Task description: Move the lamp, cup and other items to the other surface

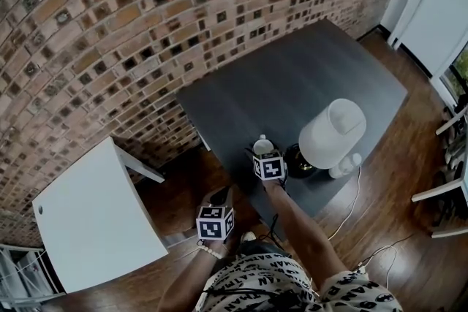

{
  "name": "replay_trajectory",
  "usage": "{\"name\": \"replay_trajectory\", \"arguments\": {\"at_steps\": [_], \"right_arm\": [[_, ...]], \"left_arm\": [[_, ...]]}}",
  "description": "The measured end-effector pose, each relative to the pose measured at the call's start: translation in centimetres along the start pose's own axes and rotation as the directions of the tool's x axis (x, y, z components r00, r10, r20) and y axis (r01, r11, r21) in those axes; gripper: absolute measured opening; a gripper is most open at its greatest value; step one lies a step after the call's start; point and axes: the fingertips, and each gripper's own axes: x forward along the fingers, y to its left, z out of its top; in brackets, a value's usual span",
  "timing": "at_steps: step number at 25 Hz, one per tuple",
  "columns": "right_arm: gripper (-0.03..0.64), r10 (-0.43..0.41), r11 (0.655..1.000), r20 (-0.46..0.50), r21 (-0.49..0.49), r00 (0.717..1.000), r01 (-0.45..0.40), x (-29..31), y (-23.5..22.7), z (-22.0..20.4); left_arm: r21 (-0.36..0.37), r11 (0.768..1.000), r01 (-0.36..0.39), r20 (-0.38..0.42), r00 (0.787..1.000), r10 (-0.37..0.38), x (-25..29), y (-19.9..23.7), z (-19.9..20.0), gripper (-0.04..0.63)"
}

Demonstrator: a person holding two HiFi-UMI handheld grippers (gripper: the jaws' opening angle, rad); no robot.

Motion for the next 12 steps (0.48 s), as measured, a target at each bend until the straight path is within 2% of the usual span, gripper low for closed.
{"name": "replay_trajectory", "arguments": {"at_steps": [12], "right_arm": [[0.442,-0.020,1.000,-0.008,0.000,1.000,0.020,0.97,-0.19,-0.21]], "left_arm": [[-0.032,0.999,-0.001,0.007,1.000,0.002,0.55,0.99,0.22,0.003]]}}
